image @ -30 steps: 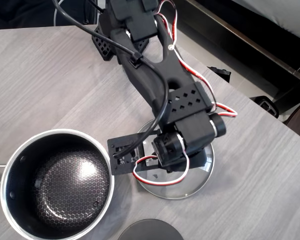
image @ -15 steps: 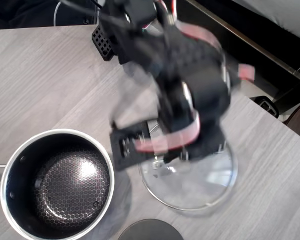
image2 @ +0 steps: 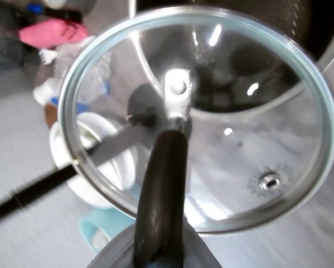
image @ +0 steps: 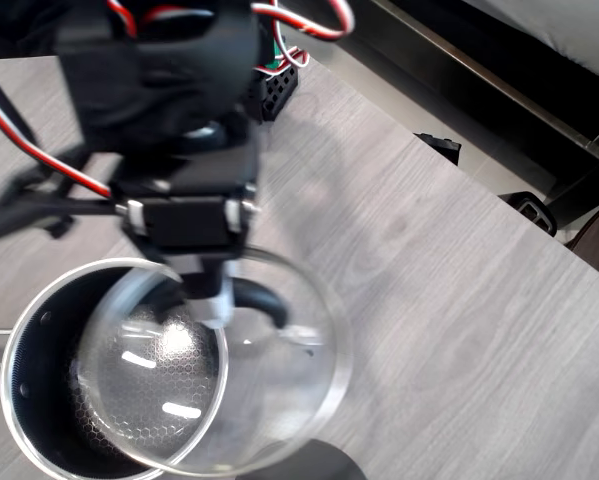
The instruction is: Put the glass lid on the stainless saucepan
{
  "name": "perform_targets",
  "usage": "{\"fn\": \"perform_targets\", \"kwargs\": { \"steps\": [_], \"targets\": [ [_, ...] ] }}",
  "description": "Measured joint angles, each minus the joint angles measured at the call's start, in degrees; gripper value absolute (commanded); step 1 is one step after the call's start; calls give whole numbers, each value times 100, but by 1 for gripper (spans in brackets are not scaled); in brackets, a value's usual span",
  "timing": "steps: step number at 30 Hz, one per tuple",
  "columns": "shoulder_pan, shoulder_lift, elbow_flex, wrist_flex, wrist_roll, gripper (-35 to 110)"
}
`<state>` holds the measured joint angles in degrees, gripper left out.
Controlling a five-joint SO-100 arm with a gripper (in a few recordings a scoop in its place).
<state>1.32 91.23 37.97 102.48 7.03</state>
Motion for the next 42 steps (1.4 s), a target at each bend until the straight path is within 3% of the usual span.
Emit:
{"fn": "perform_targets", "kwargs": {
  "steps": [11, 42],
  "targets": [
    [1257, -255, -18, 0, -431, 0],
    [1450, -1600, -79, -527, -439, 0]
  ]
}}
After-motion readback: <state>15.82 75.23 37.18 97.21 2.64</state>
